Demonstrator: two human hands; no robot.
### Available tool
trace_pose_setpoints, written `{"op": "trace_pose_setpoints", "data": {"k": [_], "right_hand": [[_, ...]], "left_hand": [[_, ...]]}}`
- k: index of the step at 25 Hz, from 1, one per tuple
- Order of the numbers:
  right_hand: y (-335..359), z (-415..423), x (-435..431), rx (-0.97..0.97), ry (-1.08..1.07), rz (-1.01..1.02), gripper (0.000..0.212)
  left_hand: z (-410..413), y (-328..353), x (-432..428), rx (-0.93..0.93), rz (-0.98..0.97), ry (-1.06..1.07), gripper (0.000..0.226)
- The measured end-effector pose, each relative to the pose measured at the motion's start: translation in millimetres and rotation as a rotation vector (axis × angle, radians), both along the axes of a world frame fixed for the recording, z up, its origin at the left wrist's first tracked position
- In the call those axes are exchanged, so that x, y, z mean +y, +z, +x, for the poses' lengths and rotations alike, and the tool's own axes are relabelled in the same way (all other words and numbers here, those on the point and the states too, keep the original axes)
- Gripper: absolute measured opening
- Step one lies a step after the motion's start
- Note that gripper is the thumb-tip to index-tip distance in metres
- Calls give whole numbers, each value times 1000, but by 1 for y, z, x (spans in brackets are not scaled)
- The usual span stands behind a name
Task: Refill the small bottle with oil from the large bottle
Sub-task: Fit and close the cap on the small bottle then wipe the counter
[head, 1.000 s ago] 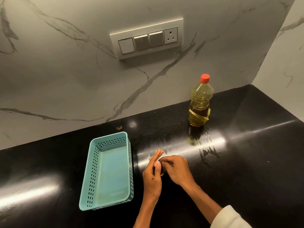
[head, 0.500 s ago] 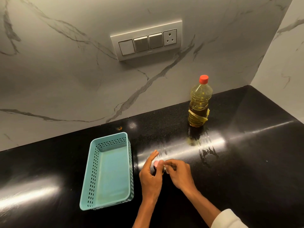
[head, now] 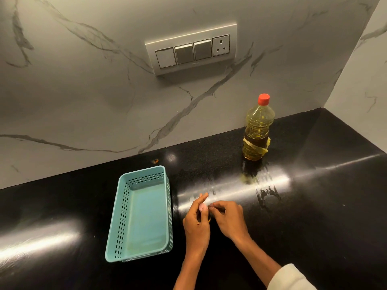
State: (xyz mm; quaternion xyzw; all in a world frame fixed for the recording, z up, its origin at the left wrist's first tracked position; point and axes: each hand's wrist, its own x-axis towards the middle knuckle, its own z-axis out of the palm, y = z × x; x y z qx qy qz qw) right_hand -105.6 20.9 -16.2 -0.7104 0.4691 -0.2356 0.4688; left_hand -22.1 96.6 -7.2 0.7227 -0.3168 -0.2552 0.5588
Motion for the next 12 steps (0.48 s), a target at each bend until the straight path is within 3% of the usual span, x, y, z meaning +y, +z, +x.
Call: {"op": "trace_pose_setpoints", "data": {"k": [3,8,12], "right_hand": [[0,0,-1,26,41,1,14],[15,7,2,-110,-32,-74,13],[8,9,-4,58,50,-62,15]], "left_hand": [[1,3,0,14,-31,-30,28],[4,-1,1,62,-55,-69,30],[3,1,1,44,-41,-67,31]]}}
